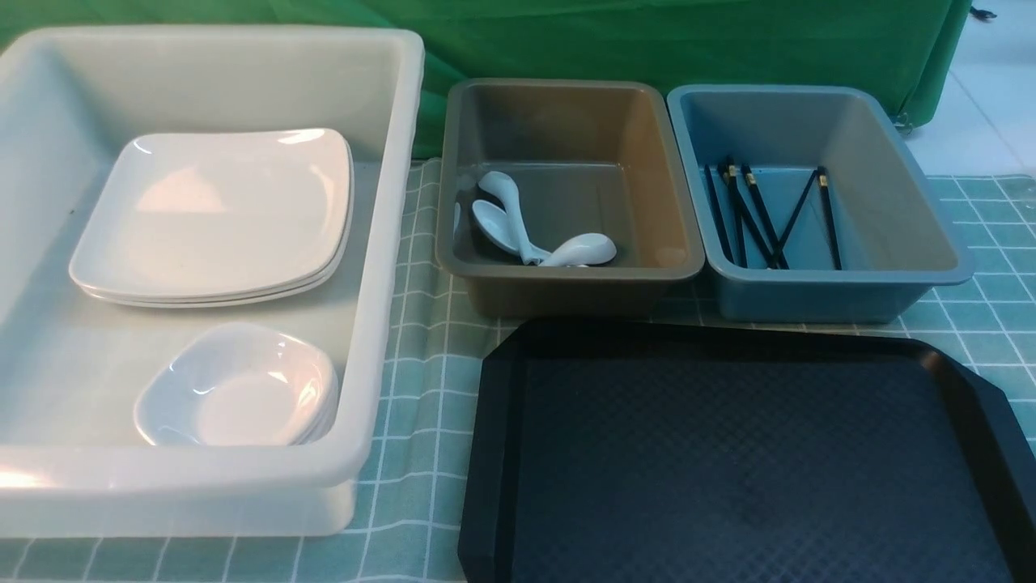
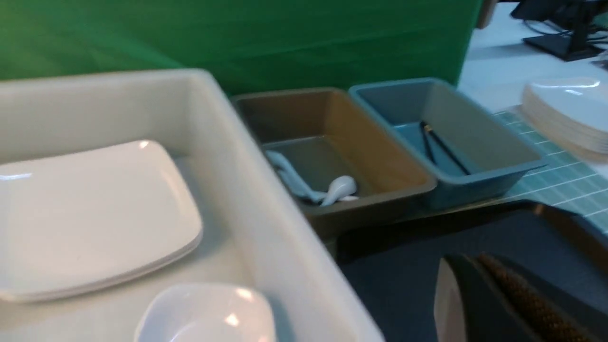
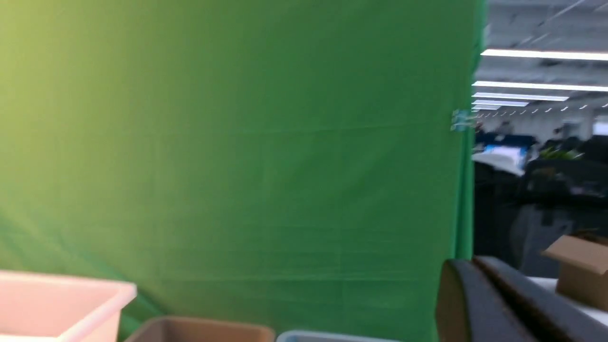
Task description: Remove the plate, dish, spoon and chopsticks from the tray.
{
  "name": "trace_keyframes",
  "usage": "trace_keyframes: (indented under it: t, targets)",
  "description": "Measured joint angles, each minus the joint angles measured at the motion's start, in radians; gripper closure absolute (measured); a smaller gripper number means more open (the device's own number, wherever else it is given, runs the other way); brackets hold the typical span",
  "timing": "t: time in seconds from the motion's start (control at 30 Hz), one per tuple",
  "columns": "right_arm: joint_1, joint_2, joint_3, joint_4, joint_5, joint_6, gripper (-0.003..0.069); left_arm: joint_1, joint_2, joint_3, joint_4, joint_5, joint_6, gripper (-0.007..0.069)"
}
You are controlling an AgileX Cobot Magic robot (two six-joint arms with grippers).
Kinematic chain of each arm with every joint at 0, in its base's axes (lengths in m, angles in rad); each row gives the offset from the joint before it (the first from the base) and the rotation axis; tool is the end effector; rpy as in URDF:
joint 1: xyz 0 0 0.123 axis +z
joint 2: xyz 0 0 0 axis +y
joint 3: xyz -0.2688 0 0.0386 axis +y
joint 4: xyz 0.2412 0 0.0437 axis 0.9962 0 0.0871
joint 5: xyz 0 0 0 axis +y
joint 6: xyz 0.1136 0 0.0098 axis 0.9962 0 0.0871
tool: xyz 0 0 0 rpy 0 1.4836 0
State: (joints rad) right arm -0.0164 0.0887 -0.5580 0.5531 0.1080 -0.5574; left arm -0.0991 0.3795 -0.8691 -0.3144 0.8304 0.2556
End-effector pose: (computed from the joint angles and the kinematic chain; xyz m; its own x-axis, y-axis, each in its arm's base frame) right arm 0.0330 0.0060 0.3842 0.4481 -0.0142 -0.8938 -0.0311 0.9990 -0.0315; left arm 0.0621 -0.0324 0.3852 -0.2127 0.0599 -0.9753 0.3263 0.9452 -0.0131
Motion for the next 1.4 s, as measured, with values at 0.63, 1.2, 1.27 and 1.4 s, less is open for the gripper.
trace_keyframes:
  t: [0.63,1.2,1.27,1.4]
  targets:
    - [0.0,-0.005,0.015,0.0,-0.012,0.002,0.0582,0.0,-0.181,0.352,0.005,-0.245,-0.005,0.0613]
    - [0.0,-0.005,0.015,0.0,-0.012,0.002,0.0569,0.082,-0.232,0.534,0.069,-0.503,-0.03,0.0613]
    - [0.0,-0.005,0.016,0.0,-0.012,0.002,0.0569,0.113,-0.26,0.599,0.083,-0.563,-0.044,0.0613]
    - [0.0,-0.005,0.016,0.0,-0.012,0.002,0.0564,0.142,-0.352,0.77,0.152,-0.632,-0.081,0.0613]
